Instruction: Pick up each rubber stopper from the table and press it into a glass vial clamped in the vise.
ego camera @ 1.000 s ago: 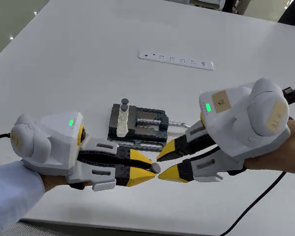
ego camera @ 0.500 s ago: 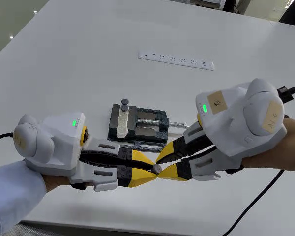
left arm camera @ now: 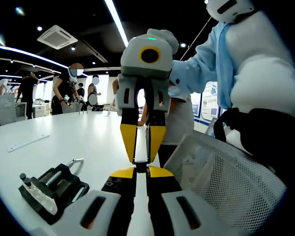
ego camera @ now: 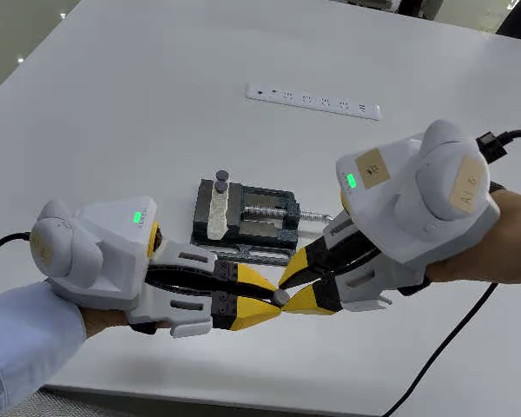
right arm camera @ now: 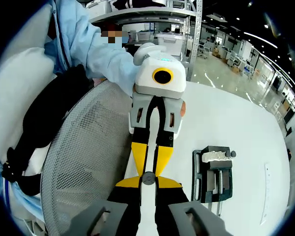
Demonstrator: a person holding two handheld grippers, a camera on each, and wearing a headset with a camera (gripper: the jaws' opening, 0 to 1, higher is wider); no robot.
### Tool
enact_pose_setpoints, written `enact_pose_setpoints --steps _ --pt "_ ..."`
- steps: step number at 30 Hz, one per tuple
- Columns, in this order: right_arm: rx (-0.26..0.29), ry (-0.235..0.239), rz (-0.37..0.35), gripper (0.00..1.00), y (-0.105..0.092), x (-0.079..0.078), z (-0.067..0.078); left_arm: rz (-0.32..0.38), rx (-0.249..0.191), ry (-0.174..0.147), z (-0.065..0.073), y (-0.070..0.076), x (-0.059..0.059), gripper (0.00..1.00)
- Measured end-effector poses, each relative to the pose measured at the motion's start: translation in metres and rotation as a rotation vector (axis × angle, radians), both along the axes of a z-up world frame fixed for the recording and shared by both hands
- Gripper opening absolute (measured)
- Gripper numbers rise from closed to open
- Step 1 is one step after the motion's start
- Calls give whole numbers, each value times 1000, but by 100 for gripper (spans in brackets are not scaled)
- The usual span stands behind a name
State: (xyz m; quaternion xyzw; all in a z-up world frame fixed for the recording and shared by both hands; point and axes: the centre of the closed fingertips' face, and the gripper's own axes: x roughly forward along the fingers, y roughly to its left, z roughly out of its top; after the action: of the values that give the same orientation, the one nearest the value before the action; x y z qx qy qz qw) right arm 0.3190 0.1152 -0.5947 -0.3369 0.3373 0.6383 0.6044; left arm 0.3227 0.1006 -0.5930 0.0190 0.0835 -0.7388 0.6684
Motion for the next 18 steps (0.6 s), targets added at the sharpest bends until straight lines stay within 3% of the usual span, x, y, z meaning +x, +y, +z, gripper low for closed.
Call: enact_pose_setpoints --steps 8,13,18 --pt "-54 -11 29 6 -1 1 -1 7 20 -2 -3 -2 2 2" --pt "-80 -14 34 6 -2 2 -1 9 41 -50 -6 -3 1 2" --pt "-99 -14 29 6 -2 3 -1 19 38 -64 -6 -4 2 1"
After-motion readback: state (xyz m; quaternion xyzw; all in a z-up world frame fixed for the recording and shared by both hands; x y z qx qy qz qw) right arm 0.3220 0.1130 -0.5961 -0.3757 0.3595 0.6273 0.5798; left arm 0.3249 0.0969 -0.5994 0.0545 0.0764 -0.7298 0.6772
